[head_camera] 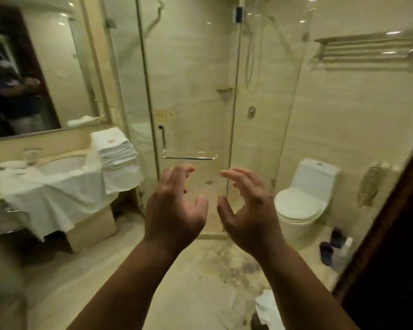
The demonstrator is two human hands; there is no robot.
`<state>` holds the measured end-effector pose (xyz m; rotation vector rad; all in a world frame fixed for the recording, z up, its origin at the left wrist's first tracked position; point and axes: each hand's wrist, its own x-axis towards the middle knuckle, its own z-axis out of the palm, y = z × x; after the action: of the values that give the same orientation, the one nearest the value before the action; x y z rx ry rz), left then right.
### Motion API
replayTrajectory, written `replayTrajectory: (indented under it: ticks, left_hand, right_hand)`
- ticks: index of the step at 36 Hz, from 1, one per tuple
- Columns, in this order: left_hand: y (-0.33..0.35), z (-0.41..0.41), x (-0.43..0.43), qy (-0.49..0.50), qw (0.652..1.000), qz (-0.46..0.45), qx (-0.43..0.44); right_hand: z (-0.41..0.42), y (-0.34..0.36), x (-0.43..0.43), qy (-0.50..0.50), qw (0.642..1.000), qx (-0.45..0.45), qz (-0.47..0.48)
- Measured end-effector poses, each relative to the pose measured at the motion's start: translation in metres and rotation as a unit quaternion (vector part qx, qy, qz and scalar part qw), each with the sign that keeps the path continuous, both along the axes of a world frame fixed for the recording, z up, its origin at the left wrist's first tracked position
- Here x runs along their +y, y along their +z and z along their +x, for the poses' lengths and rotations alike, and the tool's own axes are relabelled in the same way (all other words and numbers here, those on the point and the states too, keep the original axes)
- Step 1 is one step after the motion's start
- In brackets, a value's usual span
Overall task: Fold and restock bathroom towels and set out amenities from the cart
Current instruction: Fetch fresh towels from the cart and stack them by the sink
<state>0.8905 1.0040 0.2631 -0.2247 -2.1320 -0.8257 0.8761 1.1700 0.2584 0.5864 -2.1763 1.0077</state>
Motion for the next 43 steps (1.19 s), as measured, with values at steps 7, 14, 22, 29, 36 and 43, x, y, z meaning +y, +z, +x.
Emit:
replayTrajectory:
  ticks: [7, 14, 22, 29, 36, 43]
  left_hand:
    - [-0.056, -0.077, -0.103, 0.088, 0.989, 0.033, -0.113]
    - [-0.092, -0.166, -0.196, 0.182, 0.965, 0.043, -0.186]
    - [-0.102, -0.257, -0.289, 0.246, 0.934, 0.084, -0.245]
    - [-0.136, -0.349, -0.395, 0.254, 0.918, 0.14, -0.27]
    - [-0.17, -0.459, -0.531, 0.217, 0.896, 0.22, -0.318]
    - [-0.176, -0.567, -0.63, 0.19, 0.878, 0.25, -0.36]
  right_hand:
    - [-0.116, -0.046, -0.085, 0.069, 0.991, -0.115, 0.029]
    - [-0.253, -0.076, -0.177, 0.14, 0.977, -0.157, 0.039]
    - [-0.378, -0.089, -0.277, 0.207, 0.956, -0.198, 0.069]
    - [-0.488, -0.119, -0.387, 0.214, 0.947, -0.228, 0.068]
    - [-0.599, -0.141, -0.503, 0.19, 0.944, -0.257, 0.084]
    - [-0.704, -0.147, -0.582, 0.13, 0.947, -0.288, 0.056]
